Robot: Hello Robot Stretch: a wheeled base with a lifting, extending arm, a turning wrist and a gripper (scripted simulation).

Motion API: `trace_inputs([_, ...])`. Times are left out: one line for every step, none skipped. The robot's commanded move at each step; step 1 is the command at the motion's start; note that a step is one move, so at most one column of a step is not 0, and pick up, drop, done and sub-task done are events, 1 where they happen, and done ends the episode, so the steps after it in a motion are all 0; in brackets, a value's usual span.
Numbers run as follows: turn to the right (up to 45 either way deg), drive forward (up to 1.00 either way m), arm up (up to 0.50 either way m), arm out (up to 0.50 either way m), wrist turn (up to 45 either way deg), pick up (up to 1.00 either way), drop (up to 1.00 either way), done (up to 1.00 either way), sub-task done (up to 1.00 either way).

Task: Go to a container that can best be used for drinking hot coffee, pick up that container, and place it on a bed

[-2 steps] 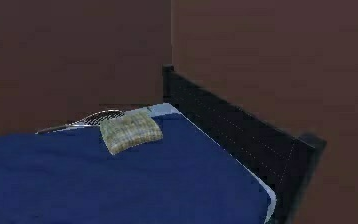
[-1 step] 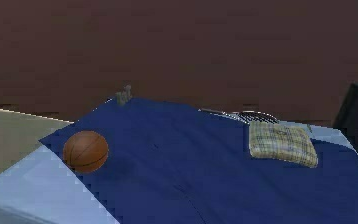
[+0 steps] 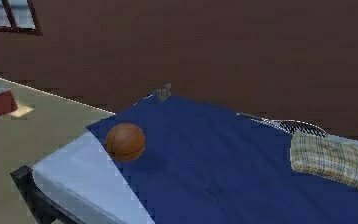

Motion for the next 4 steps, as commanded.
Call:
trace_inputs([45.0, 0.00, 0.00, 0.00, 0.0, 0.00, 0.00, 0.00, 0.00])
trace_inputs([3.0, 0.00, 0.00, 0.00, 0.0, 0.00, 0.00, 0.00, 0.00])
trace_inputs([-45.0, 0.00, 0.00, 0.00, 0.0, 0.00, 0.00, 0.00, 0.00])
trace_inputs([-6.0, 0.00, 0.00, 0.00, 0.0, 0.00, 0.00, 0.00, 0.00])
